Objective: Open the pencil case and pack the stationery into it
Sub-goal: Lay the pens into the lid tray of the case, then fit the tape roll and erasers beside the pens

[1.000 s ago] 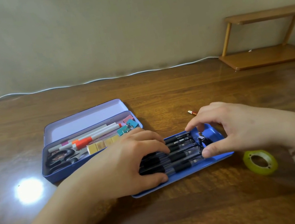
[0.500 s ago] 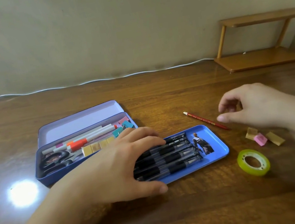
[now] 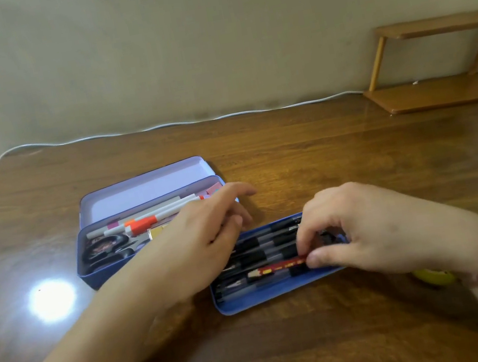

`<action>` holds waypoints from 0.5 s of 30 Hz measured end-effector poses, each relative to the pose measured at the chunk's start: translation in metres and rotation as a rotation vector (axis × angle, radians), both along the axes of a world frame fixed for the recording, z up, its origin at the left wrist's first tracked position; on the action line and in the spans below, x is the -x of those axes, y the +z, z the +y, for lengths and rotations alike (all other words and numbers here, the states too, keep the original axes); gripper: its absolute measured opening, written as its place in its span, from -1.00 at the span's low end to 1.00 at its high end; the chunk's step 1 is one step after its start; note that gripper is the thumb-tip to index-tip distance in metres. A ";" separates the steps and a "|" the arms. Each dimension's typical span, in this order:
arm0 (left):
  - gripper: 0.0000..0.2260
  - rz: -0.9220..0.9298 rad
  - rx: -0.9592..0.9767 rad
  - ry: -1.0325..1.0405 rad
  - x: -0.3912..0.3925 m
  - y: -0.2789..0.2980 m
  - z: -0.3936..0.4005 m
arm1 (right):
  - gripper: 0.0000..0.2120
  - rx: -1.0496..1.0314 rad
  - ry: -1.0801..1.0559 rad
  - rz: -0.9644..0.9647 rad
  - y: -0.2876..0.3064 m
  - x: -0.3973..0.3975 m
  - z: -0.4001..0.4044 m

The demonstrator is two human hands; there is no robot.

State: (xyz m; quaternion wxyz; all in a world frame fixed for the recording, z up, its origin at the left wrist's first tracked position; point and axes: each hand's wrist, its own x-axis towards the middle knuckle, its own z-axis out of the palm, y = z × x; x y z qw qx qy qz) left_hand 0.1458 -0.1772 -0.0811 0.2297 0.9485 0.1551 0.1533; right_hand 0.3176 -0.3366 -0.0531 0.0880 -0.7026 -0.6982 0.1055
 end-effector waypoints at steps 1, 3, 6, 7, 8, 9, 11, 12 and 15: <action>-0.69 0.003 -0.011 -0.007 0.000 0.000 -0.001 | -0.88 0.001 0.023 -0.020 -0.002 0.004 0.002; -0.68 0.033 -0.013 -0.038 -0.001 0.001 -0.004 | -0.84 -0.007 0.042 -0.011 -0.006 0.007 0.004; -0.57 0.102 -0.062 -0.094 0.000 0.000 -0.004 | -0.79 -0.041 0.053 -0.010 -0.003 0.002 0.001; -0.54 0.126 -0.075 -0.115 0.000 0.000 -0.003 | -0.80 -0.063 0.030 0.011 -0.001 -0.003 -0.001; -0.52 0.148 -0.080 -0.132 0.001 0.000 -0.003 | -0.82 -0.100 -0.018 0.049 0.003 -0.010 -0.004; -0.51 0.169 -0.081 -0.146 0.001 0.000 -0.003 | -0.86 -0.150 -0.075 0.085 0.007 -0.019 -0.007; -0.52 0.179 -0.081 -0.174 0.001 0.000 -0.002 | -0.94 -0.240 -0.185 0.113 0.015 -0.035 -0.015; -0.52 0.171 -0.082 -0.185 0.000 0.001 -0.002 | -0.94 -0.267 -0.234 0.113 0.020 -0.043 -0.020; -0.41 0.161 -0.083 -0.202 0.001 0.000 -0.006 | -0.70 -0.154 -0.329 0.165 0.038 -0.053 -0.042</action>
